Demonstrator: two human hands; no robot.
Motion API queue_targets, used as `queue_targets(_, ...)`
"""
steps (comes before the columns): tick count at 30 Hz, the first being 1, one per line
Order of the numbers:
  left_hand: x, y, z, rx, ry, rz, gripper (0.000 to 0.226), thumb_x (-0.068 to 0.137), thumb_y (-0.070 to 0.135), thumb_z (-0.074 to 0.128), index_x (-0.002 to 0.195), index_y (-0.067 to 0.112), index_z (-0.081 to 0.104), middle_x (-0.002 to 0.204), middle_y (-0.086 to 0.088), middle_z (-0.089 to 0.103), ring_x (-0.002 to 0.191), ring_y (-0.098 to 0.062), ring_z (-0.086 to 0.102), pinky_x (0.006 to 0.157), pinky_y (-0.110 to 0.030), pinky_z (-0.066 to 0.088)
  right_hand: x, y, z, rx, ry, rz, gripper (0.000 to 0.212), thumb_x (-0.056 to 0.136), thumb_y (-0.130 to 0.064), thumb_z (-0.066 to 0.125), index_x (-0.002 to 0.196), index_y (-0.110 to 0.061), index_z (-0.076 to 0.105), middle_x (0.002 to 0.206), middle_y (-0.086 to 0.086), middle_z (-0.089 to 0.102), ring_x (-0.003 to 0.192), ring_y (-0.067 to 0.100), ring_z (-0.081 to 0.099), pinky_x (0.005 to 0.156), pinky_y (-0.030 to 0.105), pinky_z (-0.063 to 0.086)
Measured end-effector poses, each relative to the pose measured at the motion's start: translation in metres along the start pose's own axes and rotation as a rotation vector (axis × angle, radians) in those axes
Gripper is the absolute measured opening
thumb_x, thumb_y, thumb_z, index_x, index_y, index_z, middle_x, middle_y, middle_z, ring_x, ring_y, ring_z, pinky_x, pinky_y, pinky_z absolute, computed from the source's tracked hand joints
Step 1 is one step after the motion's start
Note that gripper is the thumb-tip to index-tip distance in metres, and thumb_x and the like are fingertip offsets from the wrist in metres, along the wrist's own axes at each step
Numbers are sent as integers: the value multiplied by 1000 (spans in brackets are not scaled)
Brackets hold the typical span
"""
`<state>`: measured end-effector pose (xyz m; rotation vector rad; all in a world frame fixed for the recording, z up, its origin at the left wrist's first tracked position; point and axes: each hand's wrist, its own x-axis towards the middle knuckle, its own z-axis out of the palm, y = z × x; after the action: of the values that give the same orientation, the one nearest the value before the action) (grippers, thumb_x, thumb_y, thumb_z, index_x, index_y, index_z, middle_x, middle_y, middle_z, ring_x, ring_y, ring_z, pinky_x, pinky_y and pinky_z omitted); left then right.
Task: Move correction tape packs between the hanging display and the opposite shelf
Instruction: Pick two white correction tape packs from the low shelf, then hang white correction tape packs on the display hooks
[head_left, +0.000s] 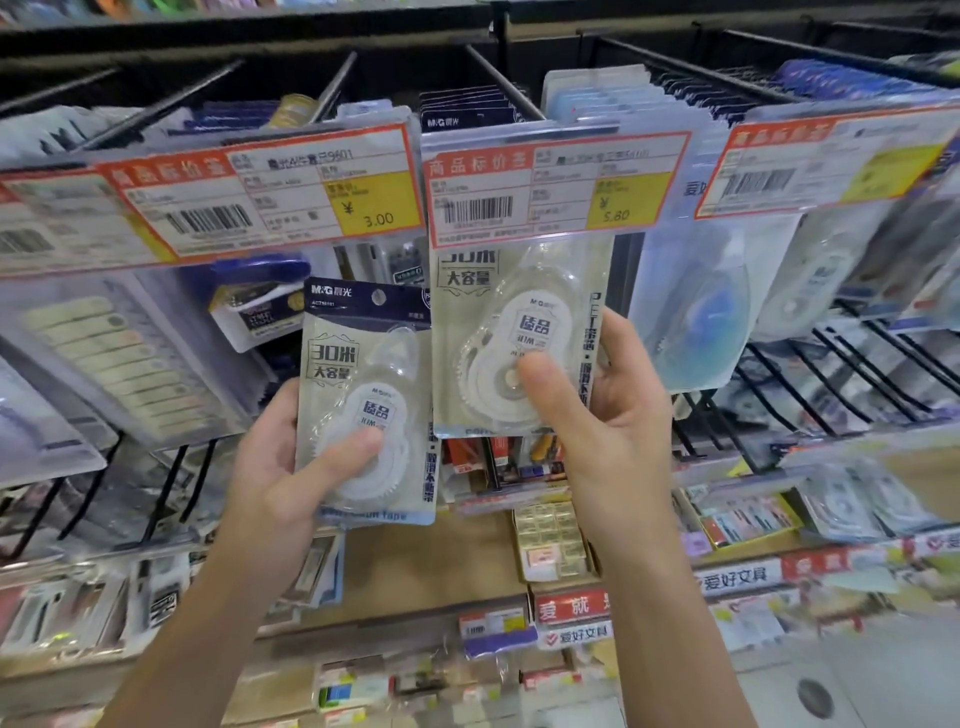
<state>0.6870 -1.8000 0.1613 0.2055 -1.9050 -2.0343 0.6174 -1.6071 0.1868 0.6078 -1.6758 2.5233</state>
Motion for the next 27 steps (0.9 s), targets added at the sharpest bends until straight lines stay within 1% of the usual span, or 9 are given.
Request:
queue_targets(5,-2,6,3,-11,-5,30,64,57,61,89,111,32,70,110,-6,75,97,-26,73,75,-32,60,2,-3,2,-2,4,28,37,86,-23,68,122,-15,61,108,5,75,96,22,74,81,30,58)
queue_targets(10,-1,6,2,-11,-18,27,63,58,60,88,112,33,70,111,-6,74,98,-27,73,75,-34,61,1,-2,3,3,19,22,35,86,-22,69,120,-14,61,106,6,76,95,23,74,81,31,58)
queue_targets(14,2,4,0,-17,-18,29,53,63,47,87,111,34,70,111,-7,74,100,-30,72,76,-36,61,-1,3,1,-2,25,19,33,86,-20,69,119,-16,62,107,8,75,96,25,74,81,33,59)
queue_targets(17,6,4,1,-31,-26,35,60,60,54,89,113,33,69,112,-8,74,100,-29,72,78,-37,61,-1,5,0,2,36,23,35,85,-18,69,120,-14,62,107,8,75,95,24,74,79,30,59)
queue_targets(19,9,4,3,-38,-22,55,56,63,46,88,113,30,68,109,-6,74,98,-26,73,78,-37,62,-1,6,-1,-1,34,16,34,86,-17,69,119,-15,62,107,7,75,96,24,74,80,31,58)
queue_targets(21,12,2,6,-50,-17,80,45,68,34,78,111,29,67,106,-3,75,95,-24,73,77,-35,61,-1,7,-2,-9,26,3,33,86,-18,70,119,-17,63,108,8,75,98,26,73,82,33,58)
queue_targets(22,13,2,7,-59,-20,88,42,68,32,76,109,30,68,105,-2,75,95,-23,73,77,-34,61,-2,8,-2,-11,25,-3,33,86,-19,70,118,-18,63,109,8,74,99,27,72,83,34,58)
queue_targets(24,14,1,8,-62,-30,101,42,68,33,79,108,32,69,105,-2,75,96,-23,73,78,-33,61,-2,10,-3,-15,28,-11,32,86,-19,70,118,-19,64,109,8,74,101,27,72,84,34,58)
queue_targets(27,14,0,8,-58,-18,94,48,67,32,77,113,25,65,105,-3,75,96,-24,73,79,-35,61,-1,11,-4,-15,25,-18,31,86,-17,70,117,-21,64,109,7,74,100,25,72,83,31,57)
